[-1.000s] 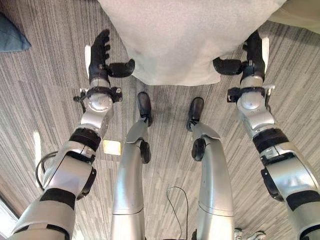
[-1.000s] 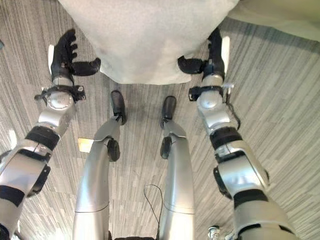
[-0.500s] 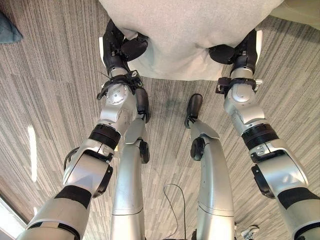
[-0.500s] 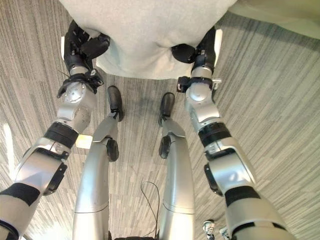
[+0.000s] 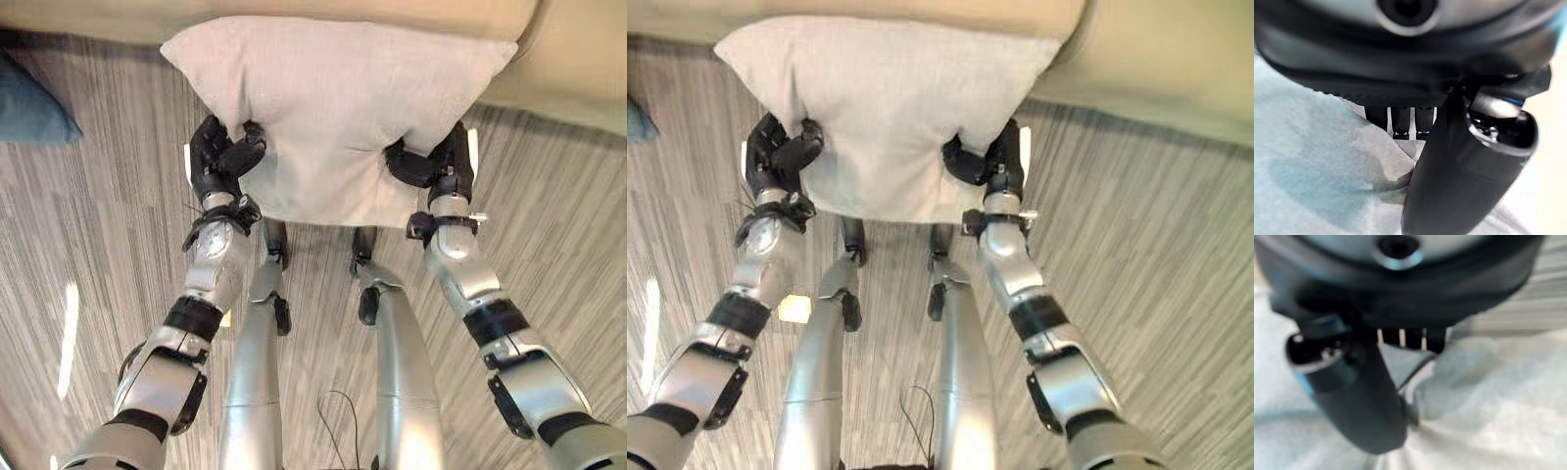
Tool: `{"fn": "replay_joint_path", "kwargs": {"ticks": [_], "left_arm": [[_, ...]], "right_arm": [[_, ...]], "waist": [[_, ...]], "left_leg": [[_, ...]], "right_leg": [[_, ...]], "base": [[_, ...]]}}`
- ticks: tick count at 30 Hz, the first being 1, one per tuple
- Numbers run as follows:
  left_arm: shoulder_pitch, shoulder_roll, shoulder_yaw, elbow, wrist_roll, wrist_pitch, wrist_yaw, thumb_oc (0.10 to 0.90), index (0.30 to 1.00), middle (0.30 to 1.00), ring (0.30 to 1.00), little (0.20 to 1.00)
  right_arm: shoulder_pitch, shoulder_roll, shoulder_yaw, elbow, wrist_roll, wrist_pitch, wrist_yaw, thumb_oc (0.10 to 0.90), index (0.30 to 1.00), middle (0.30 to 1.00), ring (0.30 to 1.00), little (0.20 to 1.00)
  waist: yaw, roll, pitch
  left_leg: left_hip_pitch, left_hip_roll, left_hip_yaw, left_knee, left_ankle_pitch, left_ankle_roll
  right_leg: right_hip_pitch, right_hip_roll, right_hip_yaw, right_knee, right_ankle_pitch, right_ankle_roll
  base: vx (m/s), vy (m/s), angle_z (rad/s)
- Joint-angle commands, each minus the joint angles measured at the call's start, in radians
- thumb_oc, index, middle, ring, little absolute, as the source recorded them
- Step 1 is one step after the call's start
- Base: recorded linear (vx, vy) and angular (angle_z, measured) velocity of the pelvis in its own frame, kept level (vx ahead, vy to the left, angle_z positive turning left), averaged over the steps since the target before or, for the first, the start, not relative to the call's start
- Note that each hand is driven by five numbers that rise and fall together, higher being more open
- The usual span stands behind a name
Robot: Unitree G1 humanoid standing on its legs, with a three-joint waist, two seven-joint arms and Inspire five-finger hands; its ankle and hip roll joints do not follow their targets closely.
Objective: Pick up all the scattered cushions and arrange them neatly on the sofa.
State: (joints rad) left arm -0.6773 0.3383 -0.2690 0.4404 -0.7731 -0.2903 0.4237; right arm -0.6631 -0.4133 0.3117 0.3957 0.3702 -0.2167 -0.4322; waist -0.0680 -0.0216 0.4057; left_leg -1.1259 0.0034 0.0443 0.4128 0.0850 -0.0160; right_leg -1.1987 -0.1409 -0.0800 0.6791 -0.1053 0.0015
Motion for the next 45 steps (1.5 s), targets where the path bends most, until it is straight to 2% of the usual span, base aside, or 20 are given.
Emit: {"fn": "replay_joint_path", "kwargs": {"ticks": [1, 2, 4, 6, 7, 12, 17, 18, 19, 25, 27, 28, 30, 34, 36, 37, 38, 40, 42, 45], "left_arm": [[-0.032, -0.122, -0.099, -0.153, 0.127, -0.095, -0.168, 0.4, 0.3, 0.3, 0.3, 0.3], [0.067, -0.132, -0.129, -0.211, 0.143, -0.094, -0.204, 0.4, 0.3, 0.3, 0.3, 0.3], [0.173, -0.134, -0.148, -0.248, 0.148, -0.091, -0.236, 0.4, 0.3, 0.3, 0.3, 0.3], [0.198, -0.129, -0.153, -0.256, 0.15, -0.089, -0.243, 0.4, 0.3, 0.3, 0.3, 0.3], [0.249, -0.119, -0.163, -0.274, 0.152, -0.088, -0.261, 0.4, 0.3, 0.3, 0.3, 0.3], [0.334, -0.078, -0.184, -0.325, 0.191, -0.077, -0.28, 0.4, 0.3, 0.3, 0.3, 0.3], [0.346, -0.074, -0.186, -0.338, 0.201, -0.073, -0.279, 0.4, 0.3, 0.3, 0.3, 0.3], [0.404, -0.069, -0.191, -0.356, 0.225, -0.063, -0.296, 0.4, 0.3, 0.3, 0.3, 0.3], [0.432, -0.072, -0.194, -0.364, 0.226, -0.061, -0.297, 0.4, 0.3, 0.3, 0.3, 0.3], [0.432, -0.072, -0.195, -0.364, 0.226, -0.061, -0.297, 0.4, 0.3, 0.3, 0.3, 0.3], [0.439, -0.078, -0.215, -0.367, 0.266, -0.047, -0.281, 0.4, 0.3, 0.3, 0.3, 0.3], [0.459, -0.08, -0.203, -0.368, 0.271, -0.043, -0.286, 0.4, 0.3, 0.3, 0.3, 0.3], [0.468, -0.072, -0.2, -0.373, 0.275, -0.04, -0.287, 0.4, 0.3, 0.3, 0.3, 0.3], [0.48, -0.049, -0.192, -0.396, 0.286, -0.032, -0.294, 0.4, 0.3, 0.3, 0.3, 0.3], [0.484, -0.038, -0.186, -0.401, 0.283, -0.031, -0.291, 0.4, 0.3, 0.3, 0.3, 0.3], [0.483, -0.036, -0.183, -0.405, 0.282, -0.031, -0.289, 0.4, 0.3, 0.3, 0.3, 0.3], [0.485, -0.03, -0.172, -0.407, 0.283, -0.033, -0.289, 0.4, 0.3, 0.3, 0.3, 0.3], [0.492, -0.029, -0.165, -0.407, 0.283, -0.034, -0.29, 0.4, 0.3, 0.3, 0.3, 0.3], [0.511, -0.024, -0.147, -0.41, 0.276, -0.033, -0.294, 0.4, 0.3, 0.3, 0.3, 0.3], [0.532, -0.024, -0.133, -0.411, 0.264, -0.029, -0.305, 0.4, 0.3, 0.3, 0.3, 0.3]], "right_arm": [[-0.01, 0.081, 0.024, -0.188, -0.077, -0.165, 0.095, 0.4, 0.3, 0.3, 0.3, 0.3], [0.122, 0.082, 0.015, -0.237, -0.109, -0.165, 0.114, 0.4, 0.3, 0.3, 0.3, 0.3], [0.257, 0.081, 0.001, -0.283, -0.135, -0.159, 0.133, 0.4, 0.3, 0.3, 0.3, 0.3], [0.29, 0.079, -0.002, -0.292, -0.14, -0.156, 0.138, 0.4, 0.3, 0.3, 0.3, 0.3], [0.357, 0.069, -0.021, -0.309, -0.145, -0.154, 0.149, 0.4, 0.3, 0.3, 0.3, 0.3], [0.478, 0.028, -0.057, -0.371, -0.197, -0.143, 0.164, 0.4, 0.3, 0.3, 0.3, 0.3], [0.499, 0.018, -0.068, -0.387, -0.215, -0.14, 0.158, 0.4, 0.3, 0.3, 0.3, 0.3], [0.598, -0.011, -0.13, -0.429, -0.265, -0.132, 0.163, 0.4, 0.3, 0.3, 0.3, 0.3], [0.643, -0.011, -0.159, -0.449, -0.271, -0.124, 0.167, 0.4, 0.3, 0.3, 0.3, 0.3], [0.644, -0.011, -0.159, -0.451, -0.271, -0.123, 0.167, 0.4, 0.3, 0.3, 0.3, 0.3], [0.664, 0.005, -0.181, -0.438, -0.243, -0.115, 0.168, 0.4, 0.3, 0.3, 0.3, 0.3], [0.658, 0.009, -0.176, -0.442, -0.242, -0.108, 0.178, 0.4, 0.3, 0.3, 0.3, 0.3], [0.657, 0.009, -0.174, -0.439, -0.241, -0.102, 0.183, 0.4, 0.3, 0.3, 0.3, 0.3], [0.637, 0.023, -0.15, -0.445, -0.248, -0.092, 0.203, 0.4, 0.3, 0.3, 0.3, 0.3], [0.624, 0.03, -0.135, -0.442, -0.249, -0.088, 0.215, 0.4, 0.3, 0.3, 0.3, 0.3], [0.62, 0.035, -0.13, -0.439, -0.248, -0.086, 0.218, 0.4, 0.3, 0.3, 0.3, 0.3], [0.617, 0.043, -0.124, -0.439, -0.248, -0.083, 0.223, 0.4, 0.3, 0.3, 0.3, 0.3], [0.62, 0.045, -0.125, -0.438, -0.249, -0.083, 0.227, 0.4, 0.3, 0.3, 0.3, 0.3], [0.615, 0.047, -0.121, -0.429, -0.244, -0.081, 0.235, 0.4, 0.3, 0.3, 0.3, 0.3], [0.603, 0.044, -0.11, -0.413, -0.234, -0.079, 0.244, 0.4, 0.3, 0.3, 0.3, 0.3]], "waist": [[0.015, 0.052, -0.087], [0.017, 0.047, -0.098], [0.017, 0.04, -0.114], [0.017, 0.038, -0.113], [0.012, 0.032, -0.126], [0.002, 0.02, -0.153], [-0.001, 0.015, -0.157], [-0.026, 0.002, -0.228], [-0.031, -0.002, -0.26], [-0.03, -0.003, -0.261], [-0.028, -0.006, -0.294], [-0.02, 0.001, -0.317], [-0.013, 0.0, -0.321], [0.009, 0.006, -0.315], [0.008, 0.009, -0.301], [0.009, 0.011, -0.292], [0.018, 0.02, -0.288], [0.022, 0.021, -0.29], [0.035, 0.021, -0.299], [0.04, 0.019, -0.309]], "left_leg": [[0.087, 0.007, -0.069, -0.037, -0.102, -0.028], [0.217, 0.003, -0.068, -0.115, -0.054, -0.037], [0.392, 0.004, -0.072, -0.196, -0.04, -0.048], [0.451, 0.008, -0.073, -0.219, -0.037, -0.051], [0.548, 0.015, -0.073, -0.249, -0.036, -0.053], [0.72, 0.032, -0.059, -0.294, -0.038, -0.06], [0.745, 0.036, -0.054, -0.291, -0.034, -0.065], [0.879, 0.057, -0.024, -0.295, -0.075, -0.065], [0.943, 0.045, -0.013, -0.288, -0.102, -0.052], [0.942, 0.044, -0.013, -0.292, -0.097, -0.052], [0.945, -0.019, -0.043, -0.322, -0.093, -0.041], [0.959, -0.052, -0.086, -0.332, -0.114, -0.019], [0.981, -0.051, -0.074, -0.343, -0.115, -0.011], [1.041, -0.042, -0.014, -0.377, -0.128, 0.027], [1.064, -0.037, 0.001, -0.386, -0.127, 0.042], [1.07, -0.033, 0.007, -0.387, -0.126, 0.048], [1.088, -0.03, 0.027, -0.399, -0.136, 0.053], [1.097, -0.03, 0.032, -0.405, -0.139, 0.054], [1.122, -0.029, 0.048, -0.428, -0.147, 0.05], [1.153, -0.029, 0.057, -0.463, -0.151, 0.042]], "right_leg": [[0.136, 0.03, -0.009, -0.155, 0.015, 0.085], [0.261, 0.031, -0.037, -0.242, 0.055, 0.08], [0.426, 0.032, -0.066, -0.323, 0.059, 0.083], [0.485, 0.033, -0.074, -0.344, 0.059, 0.084], [0.588, 0.037, -0.087, -0.384, 0.057, 0.082], [0.779, 0.06, -0.1, -0.455, 0.048, 0.075], [0.819, 0.064, -0.101, -0.469, 0.046, 0.073], [0.979, 0.094, -0.081, -0.551, 0.033, 0.067], [1.053, 0.105, -0.064, -0.586, 0.035, 0.068], [1.053, 0.105, -0.064, -0.589, 0.039, 0.068], [1.112, 0.1, -0.022, -0.627, 0.06, 0.083], [1.125, 0.111, 0.036, -0.625, 0.066, 0.093], [1.133, 0.109, 0.055, -0.617, 0.066, 0.099], [1.093, 0.105, 0.095, -0.49, 0.058, 0.143], [1.04, 0.104, 0.101, -0.381, 0.094, 0.179], [1.013, 0.107, 0.098, -0.332, 0.11, 0.193], [0.981, 0.078, 0.041, -0.314, 0.106, 0.196], [0.983, 0.061, 0.013, -0.329, 0.099, 0.19], [1.001, 0.021, -0.071, -0.416, 0.091, 0.17], [0.999, 0.019, -0.117, -0.551, 0.135, 0.161]], "base": [[-0.12, -0.11, 0.08], [-0.11, -0.113, 0.08], [0.01, -0.141, 0.04], [0.08, -0.096, 0.0], [0.07, -0.067, -0.01], [0.1, -0.077, 0.05], [0.06, -0.048, -0.01], [0.39, -0.103, -0.08], [0.38, -0.101, -0.16], [0.05, 0.016, -0.12], [0.26, 0.188, -0.11], [0.24, 0.248, -0.32], [0.18, 0.182, -1.02], [0.09, 0.185, -1.33], [0.02, 0.091, -0.59], [0.01, 0.118, -0.51], [0.0, 0.084, -0.4], [0.06, 0.026, -0.43], [0.1, -0.022, -0.49], [0.17, -0.1, -0.33]]}}
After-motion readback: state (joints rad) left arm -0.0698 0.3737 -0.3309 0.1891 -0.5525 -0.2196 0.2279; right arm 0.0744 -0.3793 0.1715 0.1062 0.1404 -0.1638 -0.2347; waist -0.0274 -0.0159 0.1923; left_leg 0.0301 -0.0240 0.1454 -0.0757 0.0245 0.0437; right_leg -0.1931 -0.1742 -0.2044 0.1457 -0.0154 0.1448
